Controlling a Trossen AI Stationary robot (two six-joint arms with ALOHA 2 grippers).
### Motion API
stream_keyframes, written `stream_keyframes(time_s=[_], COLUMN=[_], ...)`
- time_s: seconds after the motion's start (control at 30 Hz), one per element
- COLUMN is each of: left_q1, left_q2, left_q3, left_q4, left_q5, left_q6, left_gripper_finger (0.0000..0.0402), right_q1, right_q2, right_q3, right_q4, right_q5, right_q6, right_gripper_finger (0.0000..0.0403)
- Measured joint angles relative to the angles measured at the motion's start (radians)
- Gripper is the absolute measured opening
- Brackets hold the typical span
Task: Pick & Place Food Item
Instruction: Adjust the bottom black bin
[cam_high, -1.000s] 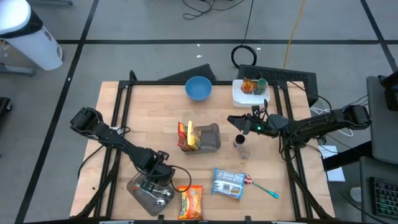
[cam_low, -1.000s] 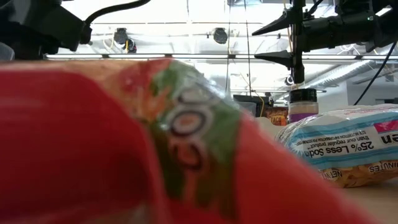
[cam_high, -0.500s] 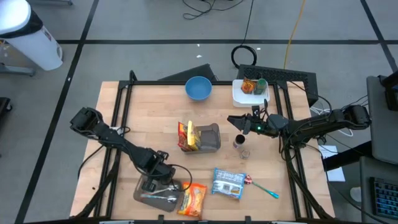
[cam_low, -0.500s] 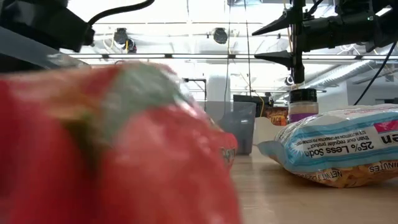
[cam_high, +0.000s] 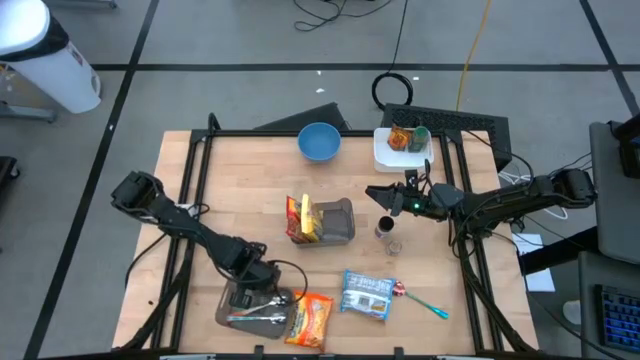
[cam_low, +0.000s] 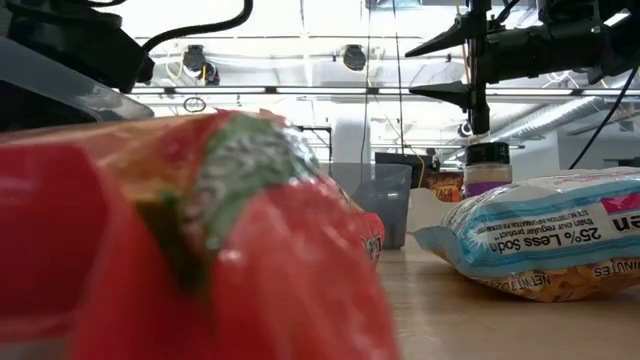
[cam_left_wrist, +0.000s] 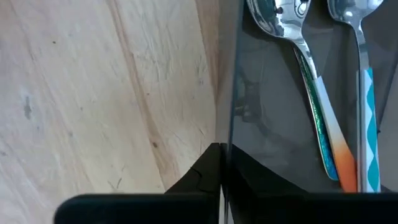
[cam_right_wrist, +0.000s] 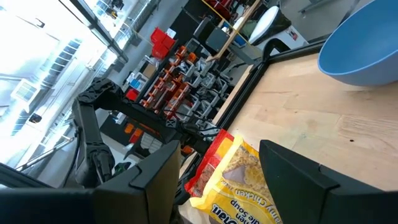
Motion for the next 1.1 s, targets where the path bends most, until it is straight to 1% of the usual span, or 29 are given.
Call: stream_keyframes(time_s=[0.1,0.2,0.27,0.4,0.47,0.6,0.8,1.1], left_q1=[-0.001,-0.003,-0.013,-0.022,-0.021,-0.020,-0.019,-0.018], left_q2=[-0.003,-0.022,-0.048,-0.094,-0.119,-0.156,-0.165,-0.165], left_q3=[-0.034,-0.068,-0.093,-0.132,-0.143,-0.164,-0.181,-0.183], left_q4=[-0.001,0.003,0.009,0.049,0.055,0.057,0.058,0.058], left_q5=[0.008,0.026,0.027,0.028,0.016,0.006,0.009,-0.001], left_q6=[-0.033,-0.075,-0.105,-0.166,-0.188,-0.208,-0.223,-0.219], left_gripper_finger=[0.0025,0.0010,0.0007,0.0023,0.0022,0.0007,0.0030,0.0034], right_q1=[0.000,0.000,0.000,0.000,0.000,0.000,0.000,0.000], right_q2=[0.000,0.000,0.000,0.000,0.000,0.000,0.000,0.000], right_q3=[0.000,0.000,0.000,0.000,0.000,0.000,0.000,0.000], right_q4=[0.000,0.000,0.000,0.001,0.000,0.000,0.001,0.005], right_q5=[0.000,0.000,0.000,0.000,0.000,0.000,0.000,0.000], right_q6=[0.000,0.000,0.000,0.000,0.000,0.000,0.000,0.008], right_gripper_finger=[0.0212,0.0212,0.0212,0.0212,0.0212,0.0212,0.0212,0.0212])
